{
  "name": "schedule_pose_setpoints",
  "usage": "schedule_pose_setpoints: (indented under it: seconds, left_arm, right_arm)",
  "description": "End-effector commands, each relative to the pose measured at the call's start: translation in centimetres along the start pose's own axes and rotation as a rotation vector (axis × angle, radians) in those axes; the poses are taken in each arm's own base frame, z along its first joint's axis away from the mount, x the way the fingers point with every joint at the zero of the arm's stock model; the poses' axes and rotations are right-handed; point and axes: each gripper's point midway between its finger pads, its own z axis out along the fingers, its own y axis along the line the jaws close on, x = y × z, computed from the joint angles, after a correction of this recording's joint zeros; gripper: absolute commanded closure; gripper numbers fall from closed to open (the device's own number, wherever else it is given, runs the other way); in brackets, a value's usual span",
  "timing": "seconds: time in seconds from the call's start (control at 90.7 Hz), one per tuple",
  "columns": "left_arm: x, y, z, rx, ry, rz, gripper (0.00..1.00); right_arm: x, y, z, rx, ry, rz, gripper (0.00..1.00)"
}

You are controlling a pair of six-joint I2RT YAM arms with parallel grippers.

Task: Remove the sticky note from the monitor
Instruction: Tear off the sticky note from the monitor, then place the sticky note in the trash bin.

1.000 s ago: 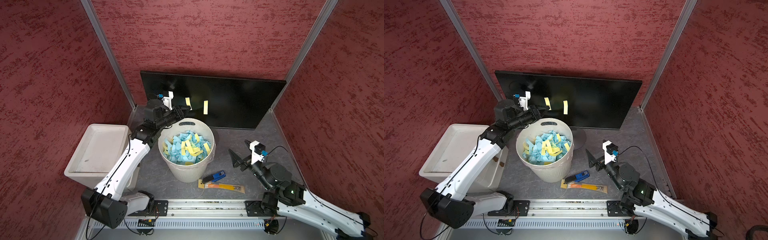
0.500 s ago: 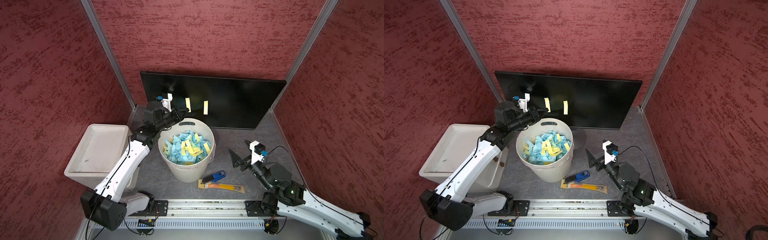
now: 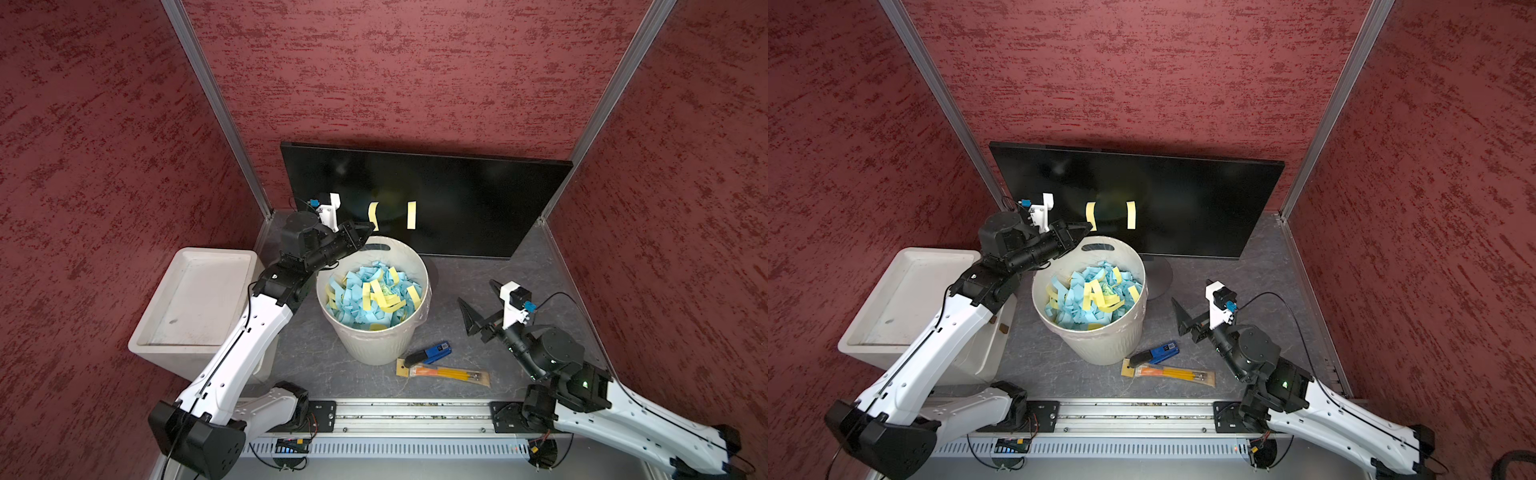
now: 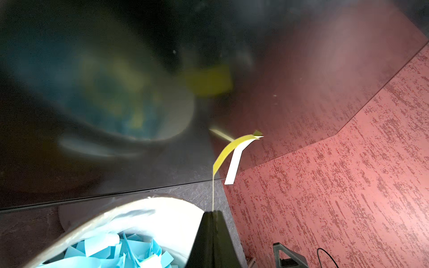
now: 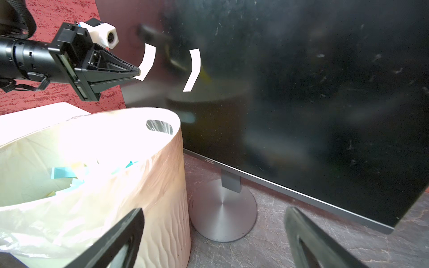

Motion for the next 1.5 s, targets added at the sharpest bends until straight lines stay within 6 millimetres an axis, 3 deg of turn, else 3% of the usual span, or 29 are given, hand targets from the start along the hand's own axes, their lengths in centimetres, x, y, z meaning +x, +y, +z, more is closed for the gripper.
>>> schedule_pose_setpoints:
  seconds: [0.0,0.386,0.793,1.212,1.488]
  left_arm:
    - [0.8,0.0,-0.7,-0.009,0.005,0.016,1.0]
    - [3.9,-0.2,-3.2,-0.04,0.042,0.063,1.0]
    - [7.9,1.2,-4.9,-0.137,0.127,0.169,1.0]
    - [9.9,2.6,-5.4,-0.217,0.155,0.231,0.93]
    - [10.0,2.6,-5.3,-0.217,0.158,0.241,0.81]
  right_arm:
    - [-0.1,-0.5,-0.1,0.021,-0.01,0.011,0.01]
    - [-0.1,-0.5,0.0,0.022,-0.008,0.011,0.02]
    - [0.1,-0.4,0.1,0.023,-0.005,0.006,0.01]
    - [0.1,-0.4,0.1,0.023,-0.003,0.005,0.02]
    - [0.2,-0.4,0.2,0.023,-0.002,0.005,0.02]
